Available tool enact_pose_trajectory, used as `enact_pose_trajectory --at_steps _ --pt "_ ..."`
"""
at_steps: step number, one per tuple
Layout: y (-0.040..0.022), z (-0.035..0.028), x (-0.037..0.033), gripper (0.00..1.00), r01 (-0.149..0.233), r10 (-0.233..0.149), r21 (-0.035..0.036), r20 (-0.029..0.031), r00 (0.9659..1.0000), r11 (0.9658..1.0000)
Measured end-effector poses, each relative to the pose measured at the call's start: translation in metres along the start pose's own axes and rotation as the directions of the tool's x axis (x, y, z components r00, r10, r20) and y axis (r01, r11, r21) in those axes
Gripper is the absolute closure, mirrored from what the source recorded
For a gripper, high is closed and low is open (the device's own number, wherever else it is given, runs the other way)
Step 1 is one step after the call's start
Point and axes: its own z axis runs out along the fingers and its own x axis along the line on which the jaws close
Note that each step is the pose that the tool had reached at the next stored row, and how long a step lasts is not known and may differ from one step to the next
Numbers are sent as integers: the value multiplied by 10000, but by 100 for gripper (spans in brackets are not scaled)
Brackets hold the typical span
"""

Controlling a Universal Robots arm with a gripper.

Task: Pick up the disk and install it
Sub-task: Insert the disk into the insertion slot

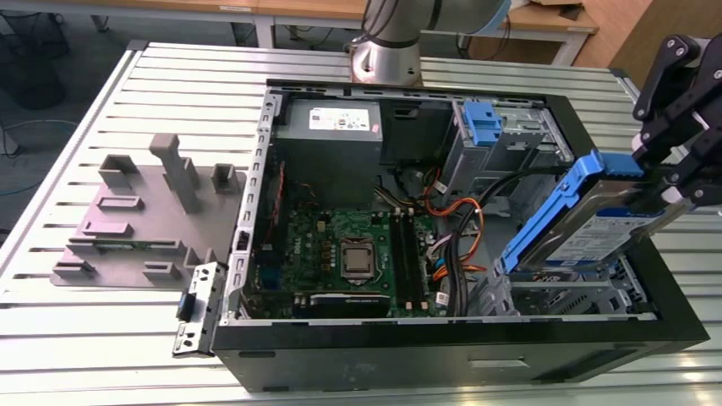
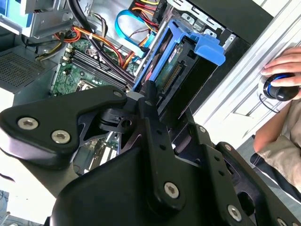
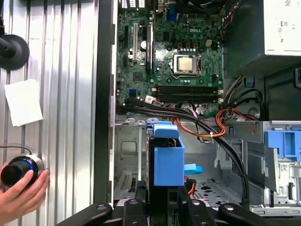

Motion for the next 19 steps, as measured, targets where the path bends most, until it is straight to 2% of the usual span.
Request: enact_pose_trajectory --at_steps 5,8,13,19 --pt "0 9 1 65 0 0 28 2 10000 10000" --pt "-1 25 2 65 2 -2 89 4 10000 10000" --pt "-1 30 2 65 -22 22 95 3 10000 10000" --pt "-1 31 2 65 -235 235 103 17 9997 9997"
